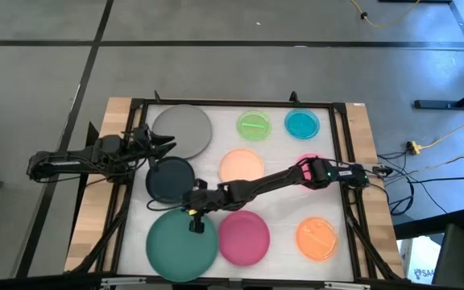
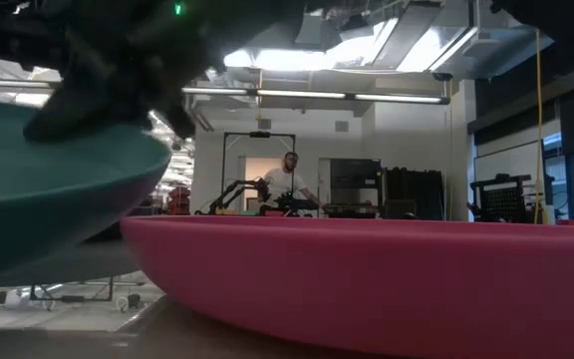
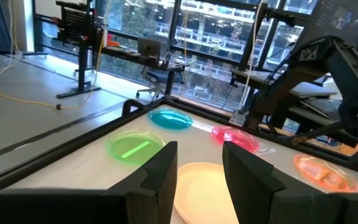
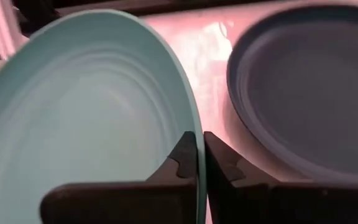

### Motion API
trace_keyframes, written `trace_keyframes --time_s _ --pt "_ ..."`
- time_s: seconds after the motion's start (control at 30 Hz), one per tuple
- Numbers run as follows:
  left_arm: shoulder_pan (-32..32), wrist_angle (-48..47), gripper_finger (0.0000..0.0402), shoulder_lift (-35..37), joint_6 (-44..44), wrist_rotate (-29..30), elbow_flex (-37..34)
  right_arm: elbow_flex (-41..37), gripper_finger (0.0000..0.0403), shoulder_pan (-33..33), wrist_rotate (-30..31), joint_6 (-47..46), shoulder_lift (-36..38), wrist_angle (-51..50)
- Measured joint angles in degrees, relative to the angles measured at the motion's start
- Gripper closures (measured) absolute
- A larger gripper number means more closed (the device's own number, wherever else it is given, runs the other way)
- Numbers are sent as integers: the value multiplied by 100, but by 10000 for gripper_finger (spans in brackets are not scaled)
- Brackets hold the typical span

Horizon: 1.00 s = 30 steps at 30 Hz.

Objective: Stack plastic plates
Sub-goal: Stack the green plate on the gray plate

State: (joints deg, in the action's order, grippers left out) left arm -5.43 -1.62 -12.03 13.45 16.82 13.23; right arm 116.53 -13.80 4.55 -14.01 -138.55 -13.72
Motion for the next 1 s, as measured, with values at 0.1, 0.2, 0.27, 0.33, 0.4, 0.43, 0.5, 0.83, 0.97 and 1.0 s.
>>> trace_keyframes --time_s 0.1,0.2,0.27,0.33,0.4,0.43,0.5,0.83,0.97,1.0 --pt "-1 147 280 3 0 -12 0 0 401 7 37 155 163 -72" --pt "0 282 280 4 -2 -176 0 0 401 25 276 343 342 -293" --pt "0 410 280 3 -28 -235 0 0 401 58 359 423 442 -465" --pt "0 631 280 4 -184 -238 0 0 401 129 317 451 497 -570" --pt "0 825 280 4 -324 -242 0 0 402 213 283 538 519 -598" --pt "-2 911 280 4 -389 -248 0 0 401 259 278 560 534 -599" --pt "-2 1148 280 3 -632 -258 0 -7 402 372 275 636 619 -723" --pt "-2 1466 280 4 -1273 -258 0 -7 402 1055 193 874 1026 -961" --pt "-2 1430 280 4 -1238 -261 0 0 402 1354 194 937 1100 -1029" --pt "-2 1411 280 4 -1215 -261 0 0 402 1420 197 933 1100 -1039"
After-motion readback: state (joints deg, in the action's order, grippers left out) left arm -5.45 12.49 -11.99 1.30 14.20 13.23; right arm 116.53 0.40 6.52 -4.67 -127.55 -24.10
